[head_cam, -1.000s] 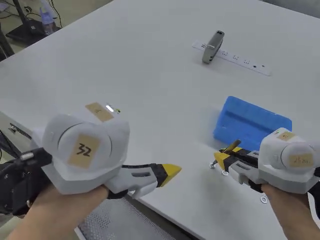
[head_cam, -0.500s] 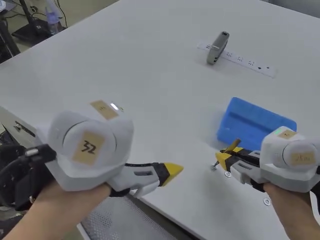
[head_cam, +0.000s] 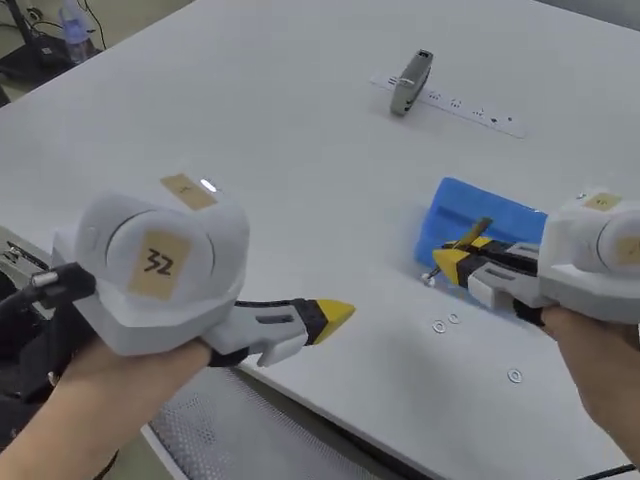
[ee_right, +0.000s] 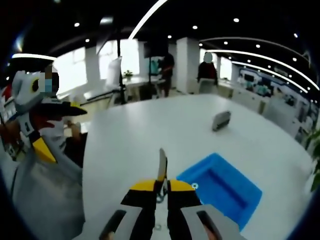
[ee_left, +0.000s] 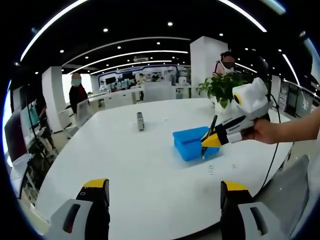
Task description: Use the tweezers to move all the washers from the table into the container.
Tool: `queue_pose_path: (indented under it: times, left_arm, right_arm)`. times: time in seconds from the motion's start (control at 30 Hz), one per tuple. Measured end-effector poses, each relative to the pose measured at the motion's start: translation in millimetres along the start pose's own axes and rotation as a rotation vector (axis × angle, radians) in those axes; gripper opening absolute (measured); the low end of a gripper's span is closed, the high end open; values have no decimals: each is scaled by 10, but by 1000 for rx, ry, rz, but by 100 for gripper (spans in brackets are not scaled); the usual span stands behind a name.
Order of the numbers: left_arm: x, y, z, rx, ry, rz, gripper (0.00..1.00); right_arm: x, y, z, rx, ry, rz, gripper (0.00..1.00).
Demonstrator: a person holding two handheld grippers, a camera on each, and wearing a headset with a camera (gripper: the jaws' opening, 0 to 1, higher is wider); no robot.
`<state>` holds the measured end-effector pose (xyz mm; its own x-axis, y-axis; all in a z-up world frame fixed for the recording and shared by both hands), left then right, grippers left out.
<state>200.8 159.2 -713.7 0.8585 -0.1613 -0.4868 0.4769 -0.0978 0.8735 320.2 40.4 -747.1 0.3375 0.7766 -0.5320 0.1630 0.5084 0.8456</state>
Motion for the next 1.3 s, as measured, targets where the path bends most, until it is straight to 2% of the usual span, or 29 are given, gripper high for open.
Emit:
queue_pose_path:
  times: [0.13, 0.3, 0.4, 0.5, 0.6, 0.7, 0.77, 0.87, 1.07, 1.3]
  left_arm:
    - [-6, 22, 10, 12, 1, 2, 94]
    - [-2, 12, 11, 5, 0, -6, 95]
    - [0, 12, 7, 9, 3, -7, 94]
    - [5, 6, 13, 5, 1, -12, 94]
    - [10, 7, 38, 12, -7, -19, 94]
    - [8, 4, 37, 24, -5, -24, 94]
    - [4, -19, 25, 18, -3, -33, 93]
    - [4, -34, 12, 22, 2, -45, 93]
    - [21, -19, 21, 27, 4, -49, 92]
    - [42, -16, 59, 34, -1, -58, 92]
  right_arm:
    - [-79, 128, 203, 12, -50, 33, 3]
    - [-88, 191, 458, 34, -87, 57, 3]
    - [-106, 216, 515, 39, -103, 64, 3]
    - [-100, 203, 594, 50, -115, 70, 3]
    - [-66, 148, 703, 49, -138, 53, 3]
    - [-37, 83, 772, 103, -140, 45, 3]
    - [17, 30, 830, 113, -141, 40, 3]
    - [74, 21, 821, 109, -134, 28, 4]
    - [287, -136, 884, 84, -114, -25, 4]
    - [414, -261, 868, 106, -95, -54, 4]
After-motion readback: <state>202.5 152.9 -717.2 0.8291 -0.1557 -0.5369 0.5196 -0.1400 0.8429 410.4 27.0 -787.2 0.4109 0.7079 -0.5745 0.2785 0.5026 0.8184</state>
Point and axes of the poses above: the centre of the closed fingertips' face, and the gripper's own axes: x roughly forward along the fingers, z roughly to its right, y roughly out of its top, the point moved 1 cm from there along -x, roughly backward along the fingers, and after that the axes turned 3 degrees about -x, right-handed, at the moved point
